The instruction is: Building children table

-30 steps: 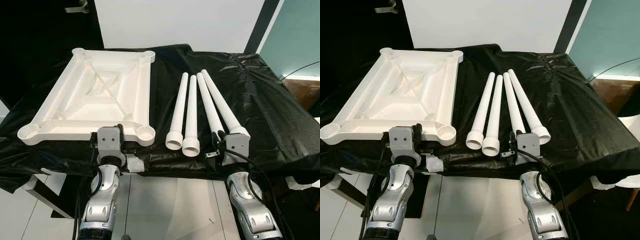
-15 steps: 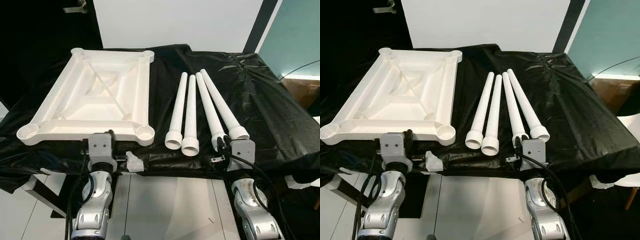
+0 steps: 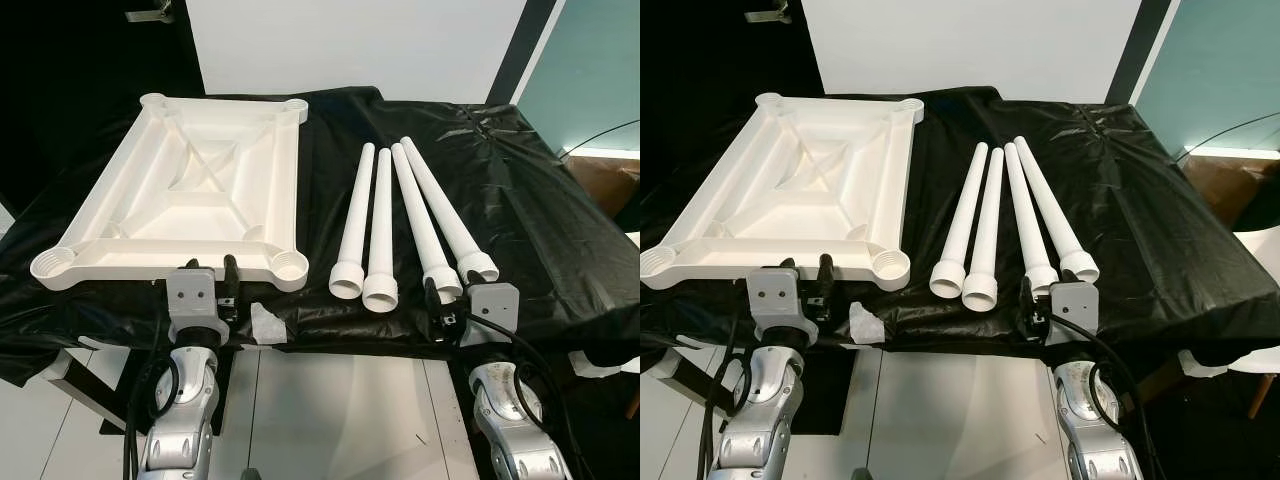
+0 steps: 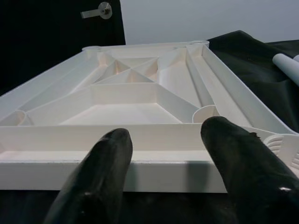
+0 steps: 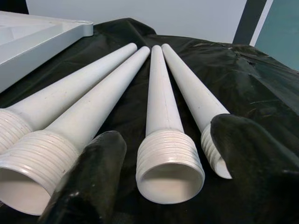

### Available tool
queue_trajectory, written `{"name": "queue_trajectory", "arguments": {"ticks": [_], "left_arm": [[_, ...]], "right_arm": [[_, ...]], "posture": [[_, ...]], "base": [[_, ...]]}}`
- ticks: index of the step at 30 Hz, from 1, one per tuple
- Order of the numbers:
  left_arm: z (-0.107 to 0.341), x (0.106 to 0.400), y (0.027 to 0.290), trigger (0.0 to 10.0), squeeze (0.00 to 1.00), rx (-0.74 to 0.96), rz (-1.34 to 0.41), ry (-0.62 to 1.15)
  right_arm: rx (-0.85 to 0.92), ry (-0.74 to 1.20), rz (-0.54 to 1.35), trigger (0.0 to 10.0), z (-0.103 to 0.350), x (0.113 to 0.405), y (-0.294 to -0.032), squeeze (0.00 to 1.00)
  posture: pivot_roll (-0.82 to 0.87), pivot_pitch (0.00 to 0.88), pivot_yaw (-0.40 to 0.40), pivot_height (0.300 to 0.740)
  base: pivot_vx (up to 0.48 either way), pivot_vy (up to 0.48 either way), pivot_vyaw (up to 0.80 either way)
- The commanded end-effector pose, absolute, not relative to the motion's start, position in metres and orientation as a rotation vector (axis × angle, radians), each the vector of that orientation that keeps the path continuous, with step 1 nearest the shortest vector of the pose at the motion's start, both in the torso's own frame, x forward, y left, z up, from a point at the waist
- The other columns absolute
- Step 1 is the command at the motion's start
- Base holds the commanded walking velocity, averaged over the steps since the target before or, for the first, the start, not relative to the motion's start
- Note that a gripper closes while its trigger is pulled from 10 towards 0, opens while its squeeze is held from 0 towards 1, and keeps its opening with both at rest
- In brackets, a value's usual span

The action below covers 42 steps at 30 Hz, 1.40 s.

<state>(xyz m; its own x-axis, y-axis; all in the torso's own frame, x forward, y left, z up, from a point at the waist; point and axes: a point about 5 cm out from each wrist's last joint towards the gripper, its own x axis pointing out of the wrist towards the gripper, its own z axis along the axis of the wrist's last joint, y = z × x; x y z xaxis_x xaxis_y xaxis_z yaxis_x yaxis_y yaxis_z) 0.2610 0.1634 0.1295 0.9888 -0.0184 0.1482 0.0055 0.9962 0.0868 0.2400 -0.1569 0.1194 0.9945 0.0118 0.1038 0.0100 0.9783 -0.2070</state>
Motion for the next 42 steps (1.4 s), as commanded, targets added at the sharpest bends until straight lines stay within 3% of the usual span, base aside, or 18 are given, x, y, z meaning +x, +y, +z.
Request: {"name": "queue_trajectory", "arguments": {"ticks": [1, 13, 14, 16, 17, 24, 30, 35, 42], "left_arm": [[0.127, 0.259, 0.16, 10.0, 1.0, 0.077, -0.016, -0.146], [0.125, 0.258, 0.156, 10.0, 1.0, 0.075, -0.027, -0.138], [0.124, 0.259, 0.155, 10.0, 0.91, 0.079, -0.034, -0.132], [0.124, 0.26, 0.154, 10.0, 0.91, 0.081, -0.038, -0.129], [0.123, 0.261, 0.153, 10.0, 0.0, 0.084, -0.039, -0.126], [0.123, 0.264, 0.153, 10.0, 0.0, 0.095, -0.037, -0.121], [0.122, 0.265, 0.151, 10.0, 0.0, 0.096, -0.04, -0.119], [0.122, 0.265, 0.15, 10.0, 0.0, 0.099, -0.046, -0.119], [0.122, 0.265, 0.151, 10.0, 0.0, 0.102, -0.042, -0.118]], "right_arm": [[-0.218, -0.112, -0.007, 10.0, 0.122, 0.24, -0.161, 1.0], [-0.222, -0.116, -0.011, 10.0, 0.125, 0.244, -0.163, 1.0], [-0.222, -0.114, -0.015, 10.0, 0.126, 0.246, -0.164, 0.53], [-0.222, -0.112, -0.017, 10.0, 0.126, 0.248, -0.164, 0.53], [-0.219, -0.114, -0.02, 10.0, 0.128, 0.251, -0.165, 0.0], [-0.202, -0.122, -0.087, 10.0, 0.14, 0.265, -0.172, 0.0], [-0.107, -0.065, -0.119, 10.0, 0.14, 0.276, -0.174, 0.0], [0.088, 0.036, -0.107, 10.0, 0.15, 0.3, -0.18, 0.0], [0.158, 0.13, -0.098, 10.0, 0.153, 0.31, -0.184, 0.0]], "posture": [[0.01, 0.051, -0.056, 0.74], [0.01, 0.047, -0.06, 0.74], [0.01, 0.045, -0.06, 0.74], [0.01, 0.045, -0.06, 0.74], [0.01, 0.044, -0.06, 0.74], [0.0, 0.039, -0.061, 0.74], [0.0, 0.038, -0.062, 0.74], [0.0, 0.042, -0.056, 0.74], [0.01, 0.044, -0.057, 0.74]], "base": [[0.0, 0.0, 0.0], [0.0, 0.0, 0.0], [0.0, 0.0, 0.0], [0.0, 0.0, 0.0], [0.0, 0.0, 0.0], [0.0, 0.0, 0.0], [0.0, 0.0, 0.0], [0.0, 0.0, 0.0], [0.0, 0.0, 0.0]]}}
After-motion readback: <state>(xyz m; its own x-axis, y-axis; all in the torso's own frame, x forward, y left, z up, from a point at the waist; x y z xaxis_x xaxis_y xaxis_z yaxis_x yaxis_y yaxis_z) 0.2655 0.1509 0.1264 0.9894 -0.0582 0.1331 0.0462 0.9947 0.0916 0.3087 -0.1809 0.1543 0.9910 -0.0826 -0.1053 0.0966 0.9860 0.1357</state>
